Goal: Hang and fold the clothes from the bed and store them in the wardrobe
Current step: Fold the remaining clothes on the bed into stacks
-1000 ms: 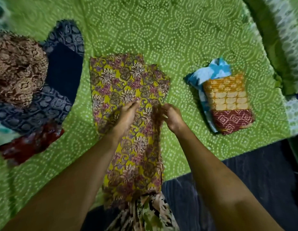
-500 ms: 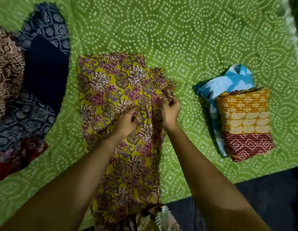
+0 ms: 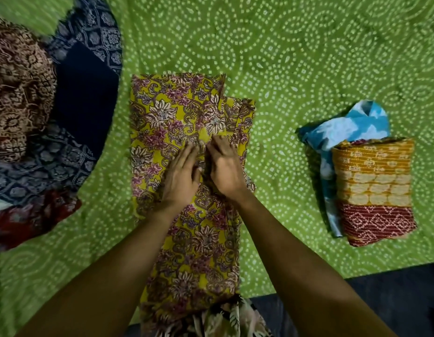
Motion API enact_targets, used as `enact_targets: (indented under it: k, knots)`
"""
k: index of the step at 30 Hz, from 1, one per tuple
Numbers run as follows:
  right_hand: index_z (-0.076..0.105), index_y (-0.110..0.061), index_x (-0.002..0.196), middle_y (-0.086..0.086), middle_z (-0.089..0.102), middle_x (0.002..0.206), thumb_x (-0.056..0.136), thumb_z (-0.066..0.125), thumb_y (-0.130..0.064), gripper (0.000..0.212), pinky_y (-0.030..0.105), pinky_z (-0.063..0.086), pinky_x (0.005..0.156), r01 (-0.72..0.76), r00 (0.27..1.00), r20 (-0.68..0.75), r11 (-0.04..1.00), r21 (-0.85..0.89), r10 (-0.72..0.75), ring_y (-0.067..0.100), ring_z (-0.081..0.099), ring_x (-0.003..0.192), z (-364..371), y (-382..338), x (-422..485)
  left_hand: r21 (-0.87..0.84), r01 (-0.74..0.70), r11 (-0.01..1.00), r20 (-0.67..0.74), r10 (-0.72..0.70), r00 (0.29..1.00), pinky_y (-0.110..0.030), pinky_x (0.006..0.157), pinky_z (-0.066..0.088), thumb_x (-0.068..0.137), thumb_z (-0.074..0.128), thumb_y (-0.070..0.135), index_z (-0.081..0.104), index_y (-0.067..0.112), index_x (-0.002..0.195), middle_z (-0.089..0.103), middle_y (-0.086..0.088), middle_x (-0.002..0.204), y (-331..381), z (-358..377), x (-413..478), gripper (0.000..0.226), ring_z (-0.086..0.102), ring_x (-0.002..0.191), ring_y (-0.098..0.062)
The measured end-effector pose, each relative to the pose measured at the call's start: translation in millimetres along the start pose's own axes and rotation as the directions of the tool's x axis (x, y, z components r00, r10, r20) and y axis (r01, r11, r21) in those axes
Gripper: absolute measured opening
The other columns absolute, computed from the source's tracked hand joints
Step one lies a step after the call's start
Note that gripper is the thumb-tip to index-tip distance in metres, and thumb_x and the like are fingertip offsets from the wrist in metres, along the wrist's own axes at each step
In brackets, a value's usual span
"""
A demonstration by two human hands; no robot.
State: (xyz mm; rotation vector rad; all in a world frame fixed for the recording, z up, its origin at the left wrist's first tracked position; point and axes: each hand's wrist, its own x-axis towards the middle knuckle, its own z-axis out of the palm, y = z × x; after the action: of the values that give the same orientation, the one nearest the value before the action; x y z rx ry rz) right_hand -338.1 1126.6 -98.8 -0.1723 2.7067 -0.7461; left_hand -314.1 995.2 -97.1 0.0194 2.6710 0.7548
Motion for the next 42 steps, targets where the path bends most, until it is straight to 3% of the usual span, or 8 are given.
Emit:
enact_targets:
  k: [3,13,21,26,29,32,37,42]
  knots:
    - [0.013,-0.009,0.15,0.012,-0.007,0.158,0.092,0.054,-0.032,0.074,0.051,-0.004,0.115,0.043,0.94,0.339,0.986,-0.163,0.015,0.027,-0.008,0.146,2,7,-4,0.147,-0.001,0.989,0.217,-0.031,0.976,-0.038,0.117,-0.001,0.097,0.044,0.022,0.015,0.016,0.149,-0.007,-0.004,0.158,-6,12,-6,0.06,-0.005,0.145,-0.023]
    - [0.007,-0.007,0.15,0.008,-0.004,0.159,0.098,0.03,-0.034,0.063,0.044,-0.015,0.113,0.01,0.963,0.262,0.957,-0.29,0.069,0.022,-0.01,0.146,30,-4,-99,0.174,-0.02,0.985,0.231,-0.021,0.973,-0.04,0.118,0.002,0.098,0.041,0.021,0.014,0.016,0.149,-0.007,-0.006,0.158,-6,27,-75,0.059,-0.007,0.145,-0.021]
    - [-0.002,-0.01,0.151,0.007,-0.017,0.157,0.101,0.025,-0.02,0.058,0.042,-0.003,0.118,-0.091,0.942,0.297,0.972,-0.217,0.154,0.023,-0.016,0.145,76,-7,-233,0.182,-0.033,0.983,0.27,-0.018,0.963,-0.04,0.118,0.008,0.097,0.041,0.021,0.015,0.019,0.15,-0.002,-0.004,0.158,-38,60,-200,0.059,-0.001,0.146,-0.02]
    - [0.012,-0.015,0.151,0.014,0.0,0.158,0.094,0.047,-0.007,0.068,0.041,0.026,0.114,-0.226,0.973,0.061,0.97,0.088,0.221,0.033,0.018,0.142,104,-7,-299,0.006,-0.024,1.0,0.131,0.023,0.991,-0.036,0.113,0.026,0.088,0.053,0.006,0.04,0.01,0.141,0.028,-0.008,0.152,-59,65,-266,0.055,0.029,0.138,-0.026]
    - [0.016,-0.006,0.148,0.022,0.017,0.147,0.088,0.061,-0.013,0.075,0.037,0.025,0.111,-0.471,0.868,-0.011,0.83,0.297,0.497,0.037,0.026,0.135,105,-12,-311,-0.105,0.141,0.984,-0.112,-0.153,0.982,-0.039,0.098,0.039,0.08,0.061,0.0,0.055,0.002,0.123,0.048,-0.019,0.127,-66,63,-287,0.044,0.047,0.116,-0.037]
    - [0.022,0.003,0.142,0.021,0.03,0.139,0.08,0.074,-0.018,0.084,0.028,0.024,0.105,-0.536,0.815,0.046,0.721,0.439,0.578,0.034,0.03,0.132,99,-8,-306,-0.251,0.419,0.873,-0.183,-0.468,0.865,-0.036,0.096,0.034,0.075,0.074,0.008,0.049,-0.005,0.122,0.046,-0.026,0.123,-74,61,-295,0.054,0.045,0.113,-0.038]
    - [0.054,0.002,0.115,0.013,0.064,0.112,0.08,0.072,-0.01,0.041,0.029,0.05,0.079,-0.558,0.799,0.258,0.512,0.653,0.543,0.023,0.062,0.094,98,-1,-301,-0.621,0.564,0.544,0.139,-0.632,0.762,-0.029,0.075,0.039,0.079,0.073,0.015,0.06,0.007,0.089,0.061,-0.007,0.086,-82,58,-305,0.018,0.062,0.076,-0.012]
    - [0.061,-0.002,0.103,0.006,0.069,0.092,0.082,0.068,-0.004,0.022,0.022,0.055,0.064,-0.523,0.749,0.368,0.15,0.839,0.552,0.014,0.065,0.076,89,-2,-320,-0.658,0.675,0.332,0.436,-0.563,0.702,-0.033,0.104,0.034,0.078,0.07,0.024,0.051,-0.001,0.126,0.054,-0.009,0.129,-87,49,-321,0.058,0.05,0.118,-0.022]
